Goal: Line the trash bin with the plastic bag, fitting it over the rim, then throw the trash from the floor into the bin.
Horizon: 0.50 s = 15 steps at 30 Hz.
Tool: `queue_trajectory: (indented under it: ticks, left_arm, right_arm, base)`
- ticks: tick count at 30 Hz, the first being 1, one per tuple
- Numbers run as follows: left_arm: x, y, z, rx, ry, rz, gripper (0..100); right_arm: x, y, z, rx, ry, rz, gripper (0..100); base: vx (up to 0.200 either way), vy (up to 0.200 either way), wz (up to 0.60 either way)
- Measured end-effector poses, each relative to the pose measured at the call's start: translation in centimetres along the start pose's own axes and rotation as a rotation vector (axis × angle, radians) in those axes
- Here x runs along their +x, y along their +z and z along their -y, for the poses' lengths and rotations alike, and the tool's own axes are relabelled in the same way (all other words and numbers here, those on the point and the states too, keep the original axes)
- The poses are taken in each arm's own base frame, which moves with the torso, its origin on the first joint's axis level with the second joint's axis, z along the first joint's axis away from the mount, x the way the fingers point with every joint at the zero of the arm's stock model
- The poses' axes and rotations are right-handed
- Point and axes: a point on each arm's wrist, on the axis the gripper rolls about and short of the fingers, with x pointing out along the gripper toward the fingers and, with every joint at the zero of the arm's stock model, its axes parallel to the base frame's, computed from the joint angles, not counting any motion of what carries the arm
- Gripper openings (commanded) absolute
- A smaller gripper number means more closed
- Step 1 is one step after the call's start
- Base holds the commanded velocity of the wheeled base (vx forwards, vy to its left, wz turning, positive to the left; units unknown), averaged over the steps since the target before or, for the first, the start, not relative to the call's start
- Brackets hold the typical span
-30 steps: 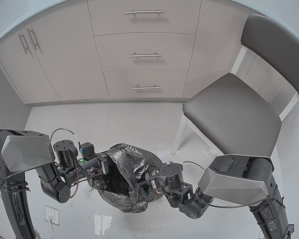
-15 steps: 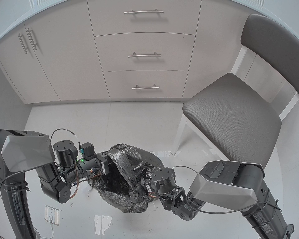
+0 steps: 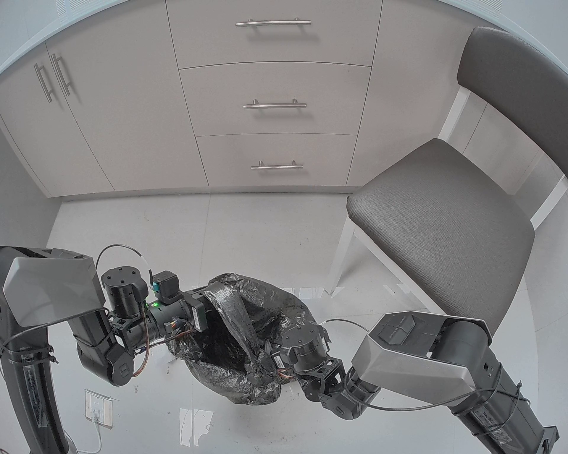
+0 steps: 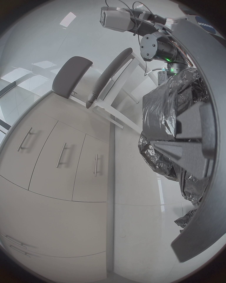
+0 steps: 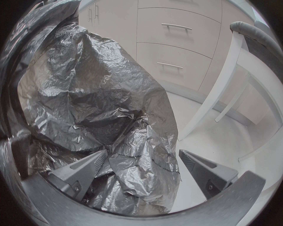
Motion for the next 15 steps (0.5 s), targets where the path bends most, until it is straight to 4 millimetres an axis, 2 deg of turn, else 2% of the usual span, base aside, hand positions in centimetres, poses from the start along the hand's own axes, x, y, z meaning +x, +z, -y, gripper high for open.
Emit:
queue_trajectory:
  ticks: [11,15]
  left_arm:
    - [0.07,-0.16,-0.01,-0.002,-0.001,-0.004,0]
    - [0.06,-0.19,-0.01,-0.003,-0.001,-0.006,0]
  right_arm:
    - [-0.04,-0.73,-0.06,-0.075,-0.001,-0.107,100]
    - [-0.01,-0.2,-0.03,-0.081,-0.002,-0.119,100]
  base:
    - [0.0,0.0,0.0]
    - [0.0,0.0,0.0]
